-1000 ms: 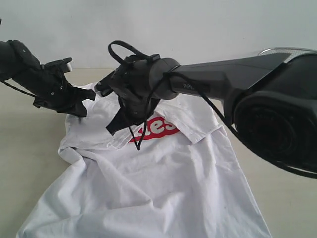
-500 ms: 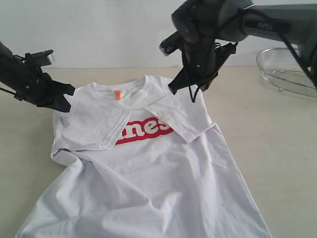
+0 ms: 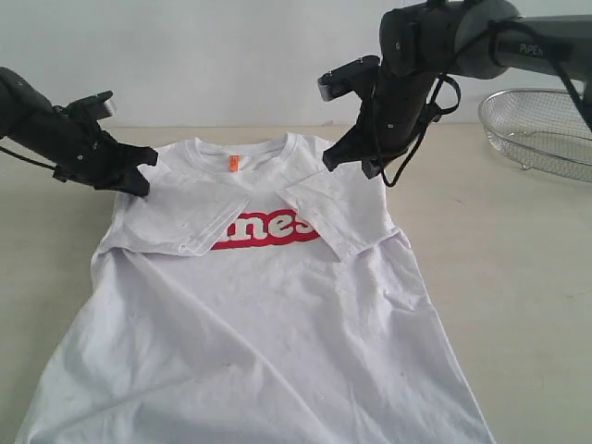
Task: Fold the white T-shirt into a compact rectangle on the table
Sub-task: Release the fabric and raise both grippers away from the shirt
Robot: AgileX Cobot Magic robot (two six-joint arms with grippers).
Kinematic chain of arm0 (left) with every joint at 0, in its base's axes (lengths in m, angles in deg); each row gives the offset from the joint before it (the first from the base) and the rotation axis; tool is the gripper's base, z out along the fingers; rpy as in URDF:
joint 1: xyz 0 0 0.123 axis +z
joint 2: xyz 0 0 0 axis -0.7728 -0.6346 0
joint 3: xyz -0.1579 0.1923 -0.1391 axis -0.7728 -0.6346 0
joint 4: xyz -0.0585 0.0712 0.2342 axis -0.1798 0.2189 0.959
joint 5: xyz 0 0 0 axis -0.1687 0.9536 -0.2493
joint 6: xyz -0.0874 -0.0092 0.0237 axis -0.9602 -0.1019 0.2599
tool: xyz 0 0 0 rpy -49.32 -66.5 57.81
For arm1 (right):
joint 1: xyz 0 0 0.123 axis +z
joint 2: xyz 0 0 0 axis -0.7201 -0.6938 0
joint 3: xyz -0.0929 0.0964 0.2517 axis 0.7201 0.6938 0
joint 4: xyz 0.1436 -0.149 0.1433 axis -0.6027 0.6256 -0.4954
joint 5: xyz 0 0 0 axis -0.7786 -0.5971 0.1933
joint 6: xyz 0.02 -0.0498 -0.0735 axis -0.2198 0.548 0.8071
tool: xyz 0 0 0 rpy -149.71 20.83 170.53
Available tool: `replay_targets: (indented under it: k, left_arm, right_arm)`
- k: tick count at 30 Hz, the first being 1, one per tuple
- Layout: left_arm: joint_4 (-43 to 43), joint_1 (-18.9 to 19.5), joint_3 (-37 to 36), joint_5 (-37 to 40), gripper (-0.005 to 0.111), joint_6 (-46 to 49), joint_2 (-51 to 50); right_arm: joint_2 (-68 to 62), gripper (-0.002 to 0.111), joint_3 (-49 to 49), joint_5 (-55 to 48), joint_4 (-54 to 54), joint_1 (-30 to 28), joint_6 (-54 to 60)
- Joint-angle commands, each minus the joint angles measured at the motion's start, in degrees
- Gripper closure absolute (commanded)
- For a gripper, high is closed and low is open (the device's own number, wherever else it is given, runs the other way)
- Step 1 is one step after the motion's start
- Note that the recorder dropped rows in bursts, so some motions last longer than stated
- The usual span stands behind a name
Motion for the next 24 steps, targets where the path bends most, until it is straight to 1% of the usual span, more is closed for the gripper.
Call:
replay_targets:
  k: [1,3,6,8,10,12,14,15,16,18,20,21,24]
  left_arm:
    - [-0.9,-0.1,4.7,0.6,0.102,-0.8,-3.0]
    - [-4.6,-0.1,6.9,1.4,0.102,1.8,-2.2]
    - [-11.5,-0.1,10.9,6.4,0.102,9.1,0.7]
    - [-12.3,-0.1,13.2,9.2,0.102,9.3,3.7]
    - [-9.1,-0.1,14.3,12.4,0.102,6.7,7.3]
    - [-2.7,0.5,14.3,16.7,0.102,4.0,10.9]
    - [4.9,2.0,14.3,23.7,0.102,0.5,14.0]
    - [6.7,2.7,14.0,27.9,0.102,-1.1,15.0]
    - [7.0,4.0,13.1,29.8,0.102,-2.7,16.2]
    - [3.6,6.7,9.8,29.8,0.102,-4.9,18.9]
    - [-1.3,8.9,3.0,29.8,0.102,-5.3,22.8]
    - [-2.9,9.5,-1.0,29.8,0.102,-4.0,25.1]
    - [-2.5,9.9,-13.1,29.8,0.102,-1.0,31.6]
  right_arm:
    - [0.3,0.109,0.2,-0.1,3.0,-0.2,0.4]
    - [0.5,0.109,0.2,-0.2,6.2,-0.4,-0.7]
    - [2.3,0.109,0.2,-1.7,8.4,-1.2,-3.3]
    - [4.3,0.109,0.2,-3.7,8.1,-2.4,-3.3]
    - [6.7,0.109,0.2,-8.2,8.0,-4.0,-3.3]
    - [8.8,0.109,1.5,-11.5,8.0,-6.3,-3.3]
    - [12.0,0.109,5.5,-13.3,6.1,-9.6,-3.3]
    - [13.9,0.109,7.8,-13.5,4.6,-11.1,-3.3]
    - [16.0,0.109,12.1,-13.3,1.5,-13.5,-2.6]
    - [20.1,0.109,18.8,-11.9,-3.6,-16.8,-0.6]
    - [25.3,0.109,27.8,-8.6,-8.9,-19.8,0.8]
    - [28.0,0.109,32.3,-7.1,-10.8,-21.0,1.1]
    - [35.0,0.109,44.6,-4.5,-13.4,-22.3,1.7]
